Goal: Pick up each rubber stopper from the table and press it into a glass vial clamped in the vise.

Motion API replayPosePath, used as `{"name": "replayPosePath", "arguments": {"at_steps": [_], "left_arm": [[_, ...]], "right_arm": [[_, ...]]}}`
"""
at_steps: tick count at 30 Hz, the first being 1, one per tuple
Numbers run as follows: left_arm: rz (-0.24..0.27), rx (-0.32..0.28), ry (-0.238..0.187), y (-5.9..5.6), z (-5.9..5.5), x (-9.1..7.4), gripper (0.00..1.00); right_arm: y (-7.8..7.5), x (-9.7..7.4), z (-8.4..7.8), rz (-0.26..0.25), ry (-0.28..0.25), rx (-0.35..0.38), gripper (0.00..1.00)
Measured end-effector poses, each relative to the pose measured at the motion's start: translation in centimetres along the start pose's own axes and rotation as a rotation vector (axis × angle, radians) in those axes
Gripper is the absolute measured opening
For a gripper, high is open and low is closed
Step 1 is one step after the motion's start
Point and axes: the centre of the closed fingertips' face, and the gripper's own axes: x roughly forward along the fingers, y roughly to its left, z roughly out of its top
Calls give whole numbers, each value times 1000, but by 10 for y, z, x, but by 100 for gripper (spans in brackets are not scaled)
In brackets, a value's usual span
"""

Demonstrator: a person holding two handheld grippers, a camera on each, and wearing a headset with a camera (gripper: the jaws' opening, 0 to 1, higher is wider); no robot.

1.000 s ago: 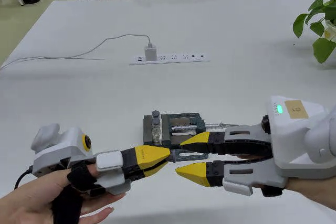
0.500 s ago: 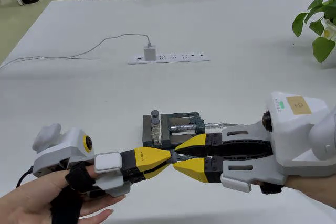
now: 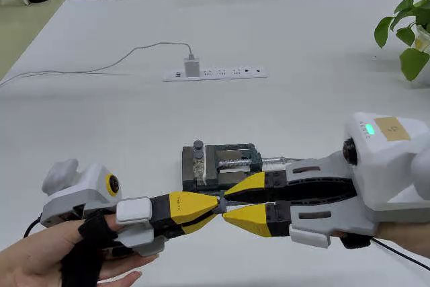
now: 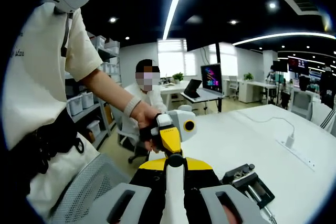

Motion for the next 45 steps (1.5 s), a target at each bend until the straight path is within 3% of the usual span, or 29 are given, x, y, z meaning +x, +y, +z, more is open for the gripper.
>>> {"name": "replayPosePath", "arguments": {"at_steps": [3,15,23,29,33,37,40,45], "left_arm": [[-22,-10,2,-3,-1,1,3],[-23,-2,-9,-2,-2,1,4],[-7,56,-17,2,-1,0,4],[34,143,-20,9,-2,-3,6],[102,221,3,20,-6,-4,25],[154,295,15,28,-7,-7,35],[241,421,35,39,-5,-10,49],[333,540,54,46,0,-14,64]], "right_arm": [[1,-1,4,13,-11,8,7],[2,-1,2,25,9,8,5],[2,0,-3,35,30,22,5],[2,3,-10,39,54,31,5],[-1,3,-15,34,70,47,5],[-3,3,-22,32,98,58,5],[-5,3,-30,29,125,74,5],[-7,3,-38,28,150,86,5]]}}
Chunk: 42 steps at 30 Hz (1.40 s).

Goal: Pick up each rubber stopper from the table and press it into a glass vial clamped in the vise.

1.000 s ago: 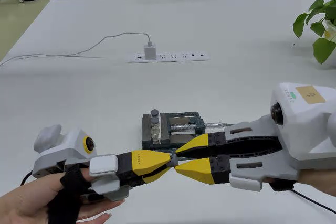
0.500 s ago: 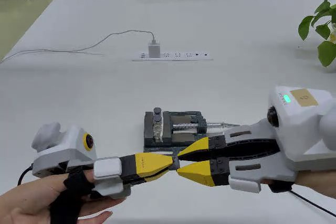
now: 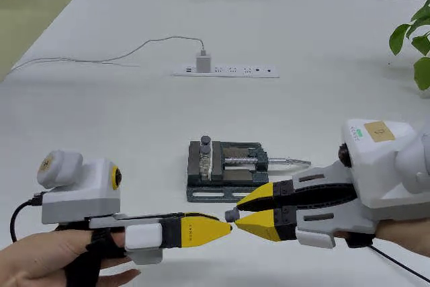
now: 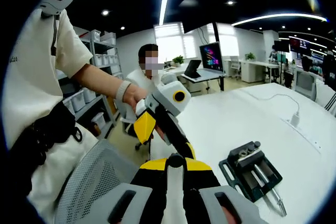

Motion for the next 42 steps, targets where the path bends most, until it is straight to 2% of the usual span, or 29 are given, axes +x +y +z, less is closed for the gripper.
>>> {"name": "replayPosePath", "arguments": {"at_steps": [5,9,10,11,15,18,19,21,26,30,32,35,42], "left_arm": [[122,149,21,18,3,-6,79],[183,204,27,25,5,-12,85],[209,240,31,30,6,-14,86],[219,264,28,32,8,-15,87],[238,289,35,34,8,-19,91],[280,354,40,38,10,-22,98],[304,357,9,39,15,-22,99],[324,411,43,41,13,-25,99],[378,519,67,42,16,-29,99],[408,584,80,42,18,-31,99],[413,594,93,41,16,-31,99],[462,674,120,44,16,-35,99],[513,721,103,49,20,-40,99]], "right_arm": [[-2,1,-8,3,35,3,5],[-5,1,-14,4,61,13,5],[-6,0,-16,3,69,14,5],[-6,0,-17,2,74,15,5],[-10,2,-25,-5,124,25,5],[-13,2,-32,-10,163,41,5],[-14,2,-33,-10,170,45,5],[-16,2,-36,-11,195,50,5],[-25,4,-42,-13,253,45,5],[-33,6,-44,-14,304,57,5],[-37,8,-46,-12,330,61,5],[-46,10,-47,-15,380,57,5],[-67,17,-41,-19,466,3,5]]}}
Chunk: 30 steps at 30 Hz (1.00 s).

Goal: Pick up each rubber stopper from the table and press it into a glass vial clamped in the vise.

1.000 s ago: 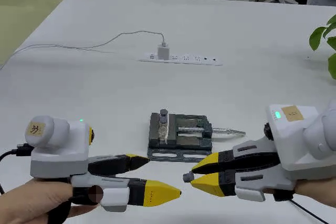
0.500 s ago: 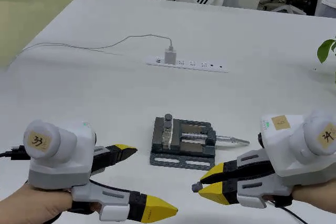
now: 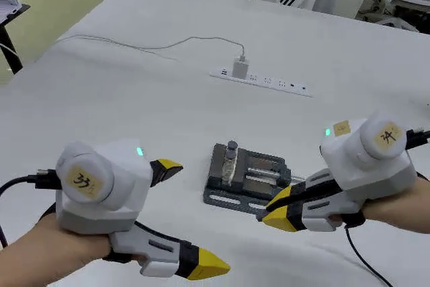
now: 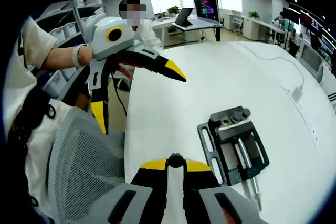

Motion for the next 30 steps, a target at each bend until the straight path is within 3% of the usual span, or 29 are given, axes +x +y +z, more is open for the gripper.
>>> {"name": "replayPosePath", "arguments": {"at_steps": [7,18,30], "left_arm": [[39,39,25,9,-10,-4,99],[73,43,31,14,-16,-9,99],[90,41,34,14,-18,-10,98]], "right_arm": [[-26,4,8,-33,117,-84,5],[-51,16,31,-26,221,-210,5],[-71,32,43,-24,337,-363,5]]}}
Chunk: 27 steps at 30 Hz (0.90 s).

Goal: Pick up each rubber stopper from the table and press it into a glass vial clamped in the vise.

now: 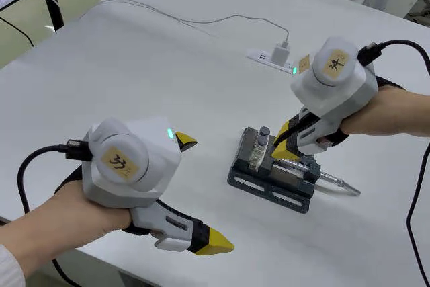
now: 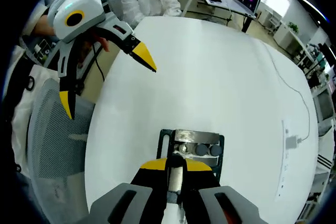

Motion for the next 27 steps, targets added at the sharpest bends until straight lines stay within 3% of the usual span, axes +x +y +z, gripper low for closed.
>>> {"name": "replayPosePath", "arguments": {"at_steps": [10,18,27], "left_arm": [[3,-20,-3,1,-4,-1,98],[-8,-37,4,0,-10,0,97],[-14,-41,5,1,-12,2,97]], "right_arm": [[-10,11,-2,13,80,-79,5],[-15,20,-3,23,113,-92,5],[-22,25,0,31,112,-83,5]]}}
